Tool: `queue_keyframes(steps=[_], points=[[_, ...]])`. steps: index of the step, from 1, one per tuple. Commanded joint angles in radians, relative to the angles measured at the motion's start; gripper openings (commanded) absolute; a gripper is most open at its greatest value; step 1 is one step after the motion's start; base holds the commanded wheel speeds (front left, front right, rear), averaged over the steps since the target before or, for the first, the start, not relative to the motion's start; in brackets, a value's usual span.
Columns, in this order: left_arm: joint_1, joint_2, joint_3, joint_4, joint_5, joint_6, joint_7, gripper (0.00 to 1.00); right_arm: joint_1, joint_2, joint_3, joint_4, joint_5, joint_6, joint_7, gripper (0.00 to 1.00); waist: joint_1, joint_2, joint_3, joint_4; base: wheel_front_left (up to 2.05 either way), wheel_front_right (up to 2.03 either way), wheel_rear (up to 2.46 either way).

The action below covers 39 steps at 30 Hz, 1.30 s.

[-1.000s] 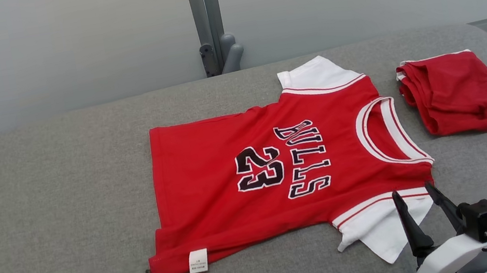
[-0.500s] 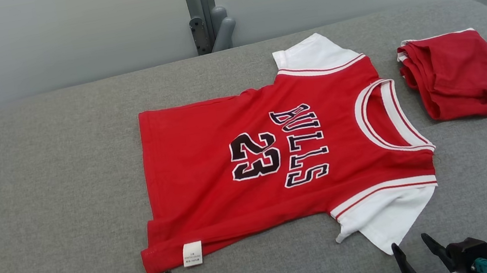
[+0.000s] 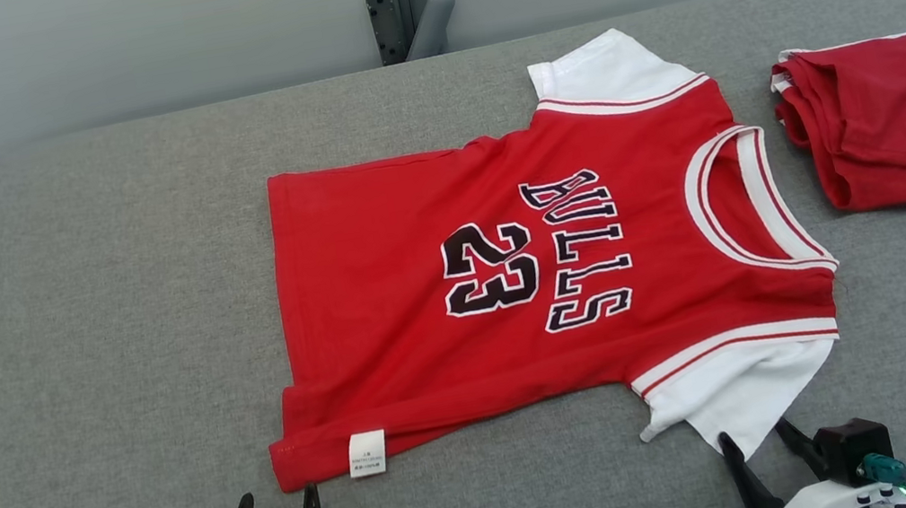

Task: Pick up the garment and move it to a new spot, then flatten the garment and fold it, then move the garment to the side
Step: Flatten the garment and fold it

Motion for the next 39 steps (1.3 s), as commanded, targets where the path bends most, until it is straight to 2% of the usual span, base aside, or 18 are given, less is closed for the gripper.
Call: queue_keyframes(steps=[1, 2, 3, 8, 21, 29, 39], points=[[-0.015, 0.003, 0.007, -0.003, 0.005, -0.003, 0.000, 1.00, -0.006, 0.003, 0.018, 0.036, 0.004, -0.001, 0.009, 0.84, 0.0000, 0.0000, 0.008, 0.004, 0.00, 0.00, 0.00], [-0.016, 0.003, 0.009, -0.003, 0.005, -0.004, 0.000, 1.00, -0.009, 0.005, 0.027, 0.050, 0.008, -0.001, 0.011, 0.22, 0.0000, 0.0000, 0.011, 0.003, 0.00, 0.00, 0.00], [-0.017, 0.003, 0.010, -0.004, 0.004, -0.004, 0.000, 1.00, -0.011, 0.006, 0.035, 0.061, 0.011, -0.001, 0.011, 0.00, 0.0000, 0.0000, 0.012, 0.001, 0.00, 0.00, 0.00], [-0.023, 0.003, 0.009, -0.013, -0.008, 0.001, 0.000, 1.00, 0.002, -0.026, 0.018, 0.074, 0.028, -0.003, 0.012, 0.00, 0.0000, 0.0000, 0.014, -0.015, 0.00, 0.00, 0.00], [-0.060, 0.003, -0.013, 0.003, -0.083, -0.020, 0.000, 1.00, 0.053, -0.098, -0.014, -0.013, 0.051, -0.003, 0.008, 0.00, 0.0000, 0.0000, 0.024, -0.072, 0.00, 0.00, 0.00], [-0.074, 0.003, 0.031, 0.047, -0.113, 0.021, 0.000, 1.00, 0.040, -0.102, -0.014, -0.027, 0.048, -0.003, 0.007, 0.00, 0.0000, 0.0000, 0.033, -0.085, 0.00, 0.00, 0.00], [-0.048, 0.003, 0.040, 0.083, -0.149, 0.001, 0.000, 1.00, 0.035, -0.093, -0.019, -0.032, 0.040, -0.003, 0.007, 0.00, 0.0000, 0.0000, 0.030, -0.086, 0.00, 0.00, 0.00]])
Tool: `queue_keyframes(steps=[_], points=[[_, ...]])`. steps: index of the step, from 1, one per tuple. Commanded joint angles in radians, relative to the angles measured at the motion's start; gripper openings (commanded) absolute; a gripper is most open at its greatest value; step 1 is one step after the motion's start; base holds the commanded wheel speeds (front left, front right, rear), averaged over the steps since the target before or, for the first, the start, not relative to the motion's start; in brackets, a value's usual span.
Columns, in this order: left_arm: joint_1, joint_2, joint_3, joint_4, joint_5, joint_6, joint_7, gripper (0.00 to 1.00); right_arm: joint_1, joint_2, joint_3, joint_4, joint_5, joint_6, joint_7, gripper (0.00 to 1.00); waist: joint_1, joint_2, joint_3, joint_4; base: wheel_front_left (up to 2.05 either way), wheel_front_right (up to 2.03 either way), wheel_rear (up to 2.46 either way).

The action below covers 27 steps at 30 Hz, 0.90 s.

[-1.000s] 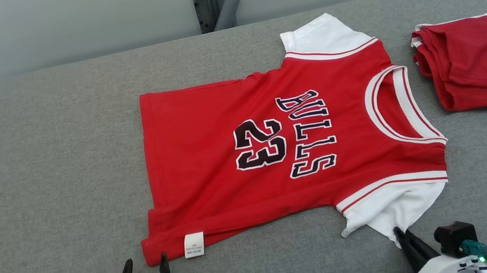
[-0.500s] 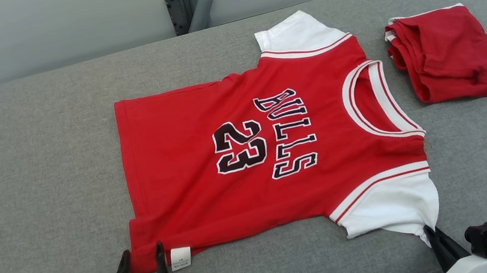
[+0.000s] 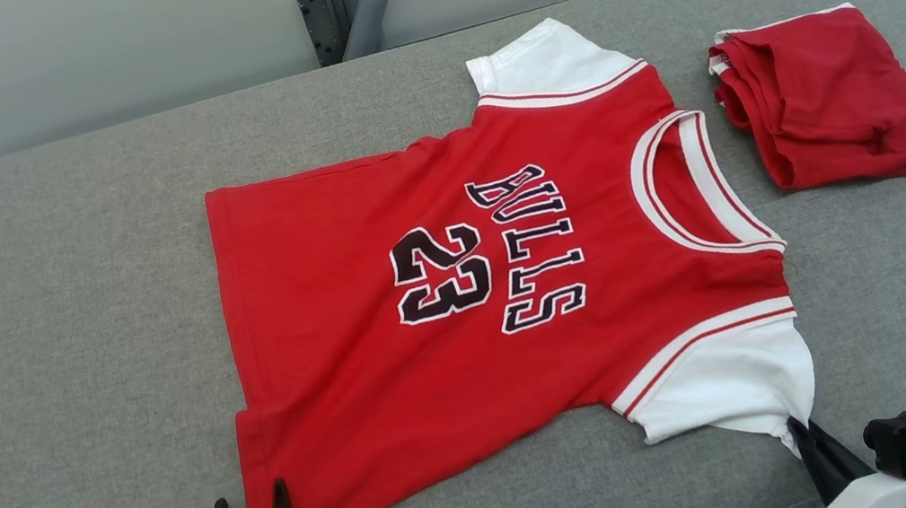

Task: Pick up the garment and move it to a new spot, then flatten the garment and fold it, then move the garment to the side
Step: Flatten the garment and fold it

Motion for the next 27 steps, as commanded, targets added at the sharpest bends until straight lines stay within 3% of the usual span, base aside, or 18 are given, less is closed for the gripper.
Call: queue_keyframes(steps=[1, 16, 18, 19, 20, 21, 27], points=[[0.014, 0.003, 0.001, -0.002, -0.005, -0.004, 0.000, 1.00, 0.006, -0.004, -0.006, 0.004, -0.006, -0.004, 0.008, 0.00, 0.0000, -0.0001, 0.000, 0.003, 0.00, 0.00, 0.00], [0.055, 0.003, -0.048, 0.022, -0.048, -0.023, 0.000, 1.00, 0.010, -0.001, -0.002, 0.008, -0.011, -0.003, 0.006, 0.00, 0.0000, -0.0001, -0.024, 0.023, 0.00, 0.00, 0.00], [0.053, 0.003, -0.053, 0.025, -0.055, -0.028, 0.000, 0.88, 0.009, -0.001, 0.000, 0.005, -0.011, -0.003, 0.006, 0.00, 0.0000, -0.0001, -0.025, 0.020, 0.00, 0.00, 0.00], [0.052, 0.003, -0.057, 0.028, -0.055, -0.029, 0.000, 0.64, 0.008, 0.000, 0.000, 0.003, -0.011, -0.003, 0.006, 0.00, 0.0000, -0.0001, -0.025, 0.019, 0.00, 0.00, 0.00], [0.049, 0.003, -0.059, 0.029, -0.055, -0.030, 0.000, 0.25, 0.007, 0.001, 0.000, 0.000, -0.012, -0.003, 0.006, 0.00, 0.0000, -0.0001, -0.024, 0.018, 0.00, 0.00, 0.00], [0.045, 0.003, -0.061, 0.030, -0.050, -0.031, 0.000, 0.00, 0.006, 0.003, -0.001, -0.004, -0.012, -0.003, 0.006, 0.00, 0.0000, -0.0001, -0.024, 0.017, 0.00, 0.00, 0.00], [0.038, 0.003, -0.050, 0.002, -0.027, -0.036, 0.000, 0.00, -0.001, 0.001, -0.003, -0.045, 0.005, -0.003, 0.005, 0.00, 0.0000, -0.0001, -0.029, 0.015, 0.00, 0.00, 0.00]])
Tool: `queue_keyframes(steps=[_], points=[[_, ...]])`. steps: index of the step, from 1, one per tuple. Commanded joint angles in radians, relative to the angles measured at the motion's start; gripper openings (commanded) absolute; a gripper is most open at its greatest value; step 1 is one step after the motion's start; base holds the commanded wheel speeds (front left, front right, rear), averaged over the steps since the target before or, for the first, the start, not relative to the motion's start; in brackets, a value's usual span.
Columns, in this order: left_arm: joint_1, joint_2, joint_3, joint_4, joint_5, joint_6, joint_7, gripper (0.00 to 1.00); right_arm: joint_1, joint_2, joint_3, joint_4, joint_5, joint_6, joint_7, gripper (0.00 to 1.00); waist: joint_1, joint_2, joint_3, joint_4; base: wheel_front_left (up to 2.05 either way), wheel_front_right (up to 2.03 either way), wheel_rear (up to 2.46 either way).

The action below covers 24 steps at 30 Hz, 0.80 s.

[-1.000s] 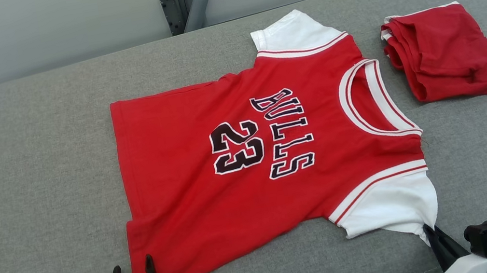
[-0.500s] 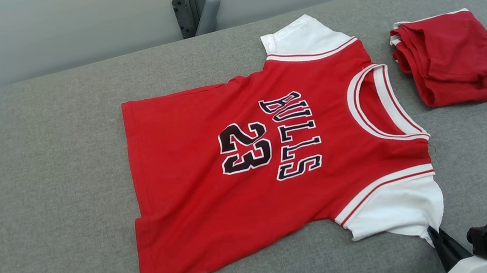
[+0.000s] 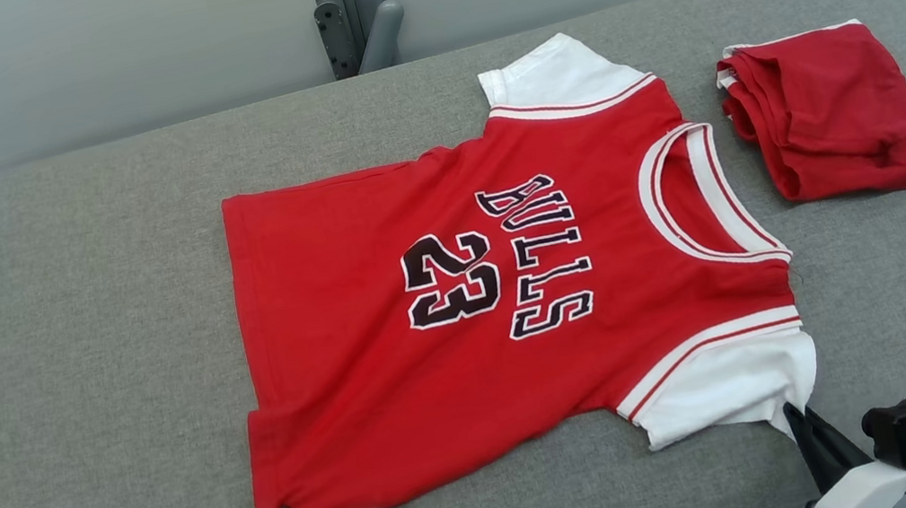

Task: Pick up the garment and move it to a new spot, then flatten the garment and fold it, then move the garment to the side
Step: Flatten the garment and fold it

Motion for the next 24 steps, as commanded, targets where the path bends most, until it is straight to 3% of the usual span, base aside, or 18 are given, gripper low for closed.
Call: queue_keyframes(steps=[1, 10, 17, 24], points=[[-0.004, 0.003, 0.004, -0.007, 0.000, -0.006, 0.000, 0.00, -0.002, -0.004, -0.001, -0.008, 0.004, -0.002, 0.000, 0.00, 0.0000, 0.0000, -0.003, 0.001, 0.00, 0.00, 0.00], [0.040, 0.003, 0.038, -0.053, 0.024, -0.012, 0.000, 0.00, 0.032, -0.031, 0.017, -0.098, 0.040, -0.002, 0.000, 0.00, 0.0000, 0.0000, -0.064, 0.016, 0.00, 0.00, 0.00], [0.069, 0.003, 0.065, -0.033, 0.029, -0.012, 0.000, 0.00, 0.099, -0.104, 0.076, -0.118, 0.100, -0.002, 0.000, 0.00, 0.0000, 0.0000, -0.109, 0.017, 0.00, 0.00, 0.00], [0.094, 0.004, 0.082, 0.014, 0.016, 0.004, 0.000, 0.00, 0.165, -0.185, 0.202, -0.105, 0.187, -0.002, 0.000, 0.00, 0.0000, 0.0000, -0.136, 0.019, 0.00, 0.00, 0.00]])
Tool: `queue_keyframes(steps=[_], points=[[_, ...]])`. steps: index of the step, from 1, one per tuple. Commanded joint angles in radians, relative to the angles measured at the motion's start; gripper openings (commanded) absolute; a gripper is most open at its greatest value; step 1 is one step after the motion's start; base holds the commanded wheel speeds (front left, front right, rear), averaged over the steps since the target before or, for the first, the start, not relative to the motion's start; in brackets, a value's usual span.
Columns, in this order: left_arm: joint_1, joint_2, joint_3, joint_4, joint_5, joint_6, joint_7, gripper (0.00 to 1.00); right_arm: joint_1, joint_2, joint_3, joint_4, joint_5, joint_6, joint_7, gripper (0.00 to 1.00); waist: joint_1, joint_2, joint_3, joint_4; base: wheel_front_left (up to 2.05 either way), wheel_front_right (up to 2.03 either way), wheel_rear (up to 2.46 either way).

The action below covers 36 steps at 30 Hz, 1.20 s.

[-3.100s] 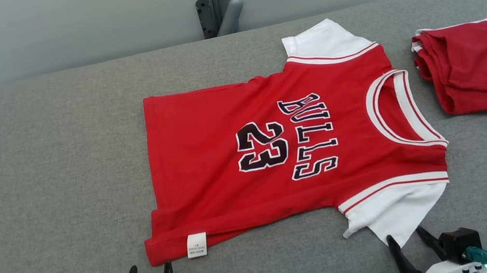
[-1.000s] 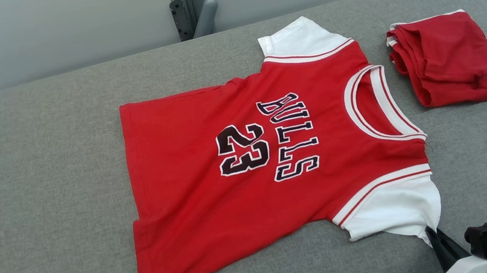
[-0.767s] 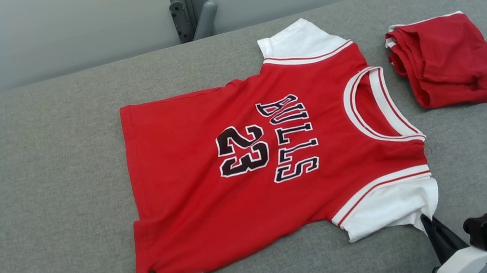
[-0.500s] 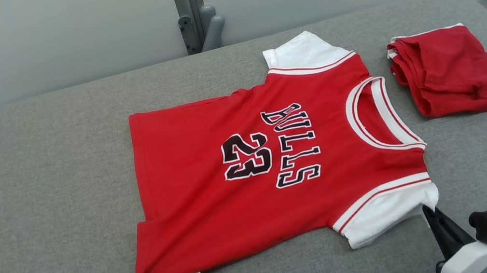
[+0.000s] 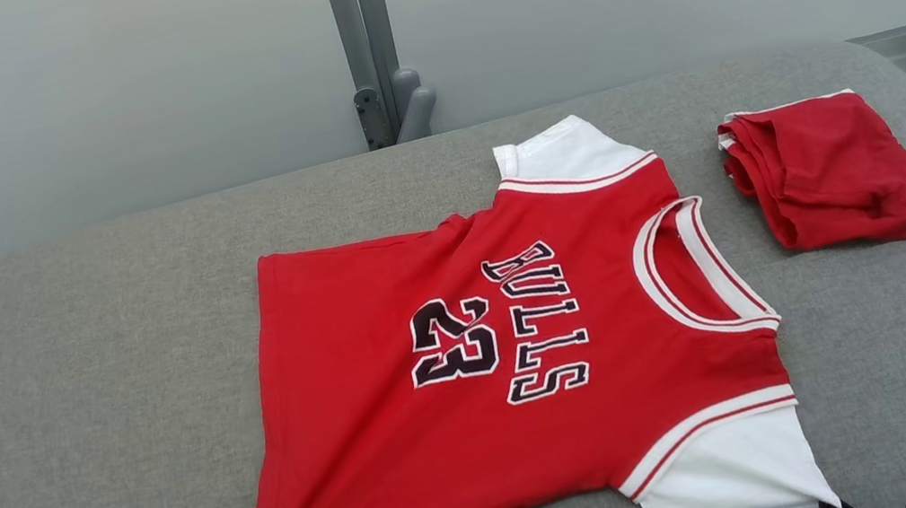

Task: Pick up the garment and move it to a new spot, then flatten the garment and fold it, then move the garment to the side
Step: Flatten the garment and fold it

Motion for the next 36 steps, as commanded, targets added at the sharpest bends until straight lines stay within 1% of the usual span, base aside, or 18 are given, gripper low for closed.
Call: queue_keyframes(steps=[1, 4, 8, 13, 16, 20, 21, 24, 26, 31, 33, 36], points=[[0.016, 0.005, 0.009, 0.011, 0.001, 0.008, 0.000, 0.00, 0.020, -0.028, 0.018, 0.004, 0.023, -0.002, 0.000, 0.00, 0.0000, -0.0001, -0.008, 0.003, 0.00, 0.00, 0.00], [0.026, 0.005, 0.015, 0.014, 0.003, 0.007, 0.000, 0.00, 0.028, -0.044, 0.015, -0.008, 0.049, -0.002, 0.000, 0.00, 0.0000, -0.0001, -0.010, 0.002, 0.00, 0.00, 0.00], [0.015, 0.005, 0.030, -0.020, -0.007, 0.002, 0.000, 0.00, 0.004, -0.028, -0.012, -0.067, 0.061, -0.002, 0.000, 0.00, 0.0000, -0.0001, -0.004, 0.001, 0.00, 0.00, 0.00], [-0.053, 0.005, 0.048, -0.095, 0.029, -0.004, 0.000, 0.00, -0.064, 0.004, -0.080, -0.164, 0.030, -0.002, 0.000, 0.00, 0.0000, -0.0001, 0.007, 0.002, 0.00, 0.00, 0.00], [-0.079, 0.005, 0.053, -0.109, 0.042, -0.006, 0.000, 0.00, -0.099, 0.014, -0.101, -0.183, 0.019, -0.002, 0.000, 0.00, 0.0000, -0.0001, 0.010, 0.006, 0.00, 0.00, 0.00], [-0.169, 0.007, 0.055, -0.123, 0.078, -0.012, 0.000, 0.00, -0.190, 0.019, -0.132, -0.214, -0.002, -0.002, 0.000, 0.00, 0.0000, -0.0001, 0.028, 0.012, 0.00, 0.00, 0.00], [-0.227, 0.022, 0.051, -0.126, 0.094, -0.016, 0.000, 0.00, -0.250, 0.014, -0.140, -0.222, -0.005, -0.002, 0.000, 0.00, 0.0000, -0.0001, 0.042, 0.015, 0.00, 0.00, 0.00], [-0.337, 0.059, 0.038, -0.117, 0.110, -0.018, 0.000, 0.00, -0.366, -0.006, -0.129, -0.226, -0.017, -0.002, 0.000, 0.00, 0.0000, -0.0001, 0.074, 0.016, 0.00, 0.00, 0.00], [-0.429, 0.094, 0.015, -0.105, 0.112, -0.019, 0.000, 0.00, -0.458, -0.026, -0.113, -0.225, -0.022, -0.002, 0.000, 0.00, 0.0000, -0.0001, 0.118, 0.014, 0.00, 0.00, 0.00], [-0.694, 0.182, -0.057, -0.065, 0.091, -0.019, 0.003, 0.00, -0.705, -0.095, -0.078, -0.194, -0.031, -0.002, 0.000, 0.00, 0.0000, -0.0001, 0.263, 0.018, 0.00, 0.00, 0.00], [-0.812, 0.215, -0.080, -0.050, 0.080, -0.018, 0.017, 0.00, -0.815, -0.121, -0.059, -0.171, -0.040, -0.002, 0.000, 0.00, 0.0000, -0.0001, 0.330, 0.017, 0.00, 0.00, 0.00], [-0.998, 0.264, -0.123, -0.031, 0.095, -0.018, 0.056, 0.00, -1.009, -0.153, -0.040, -0.118, -0.043, -0.002, 0.016, 0.00, 0.0000, -0.0001, 0.441, 0.014, 0.00, 0.00, 0.00]])
